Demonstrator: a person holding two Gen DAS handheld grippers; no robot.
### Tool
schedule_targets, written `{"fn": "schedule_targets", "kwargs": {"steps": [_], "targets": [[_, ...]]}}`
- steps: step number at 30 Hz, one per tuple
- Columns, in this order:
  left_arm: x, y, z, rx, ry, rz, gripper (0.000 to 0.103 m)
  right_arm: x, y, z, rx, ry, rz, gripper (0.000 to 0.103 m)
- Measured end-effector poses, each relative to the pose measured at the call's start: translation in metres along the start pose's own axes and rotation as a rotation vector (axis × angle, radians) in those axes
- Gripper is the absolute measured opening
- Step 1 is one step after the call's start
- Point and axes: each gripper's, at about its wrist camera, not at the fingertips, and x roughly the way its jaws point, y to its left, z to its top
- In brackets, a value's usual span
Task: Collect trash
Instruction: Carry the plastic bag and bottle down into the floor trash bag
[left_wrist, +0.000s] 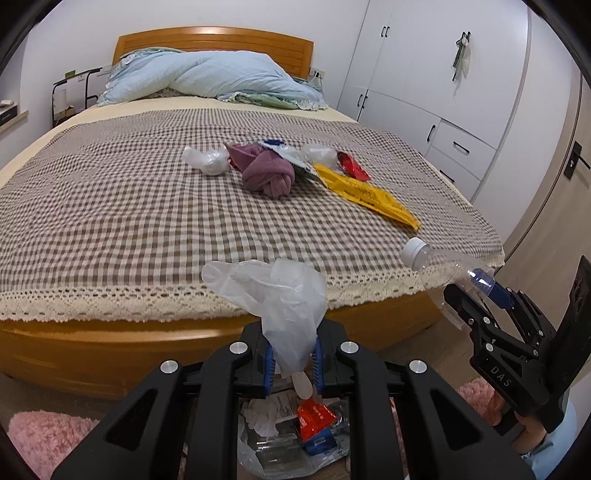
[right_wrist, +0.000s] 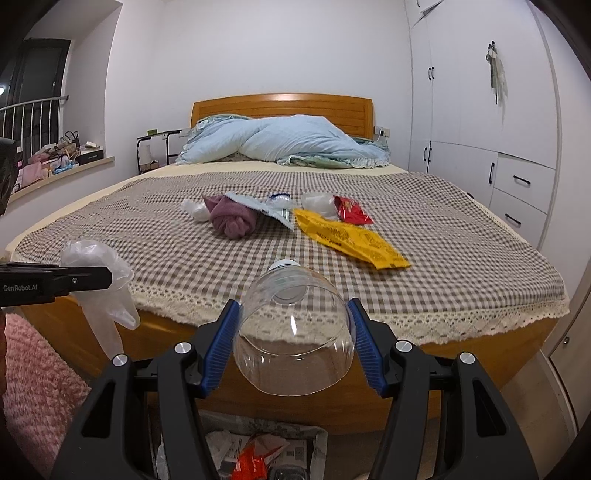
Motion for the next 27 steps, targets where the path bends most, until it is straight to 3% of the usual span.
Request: {"fn": "schedule_targets", "kwargs": {"steps": [27], "targets": [[0.035,0.017,-0.065,-0.005,0.188,-0.012,0.013,-0.003,0.016,-0.049,-0.037,0.155,0.009,0.058]]}}
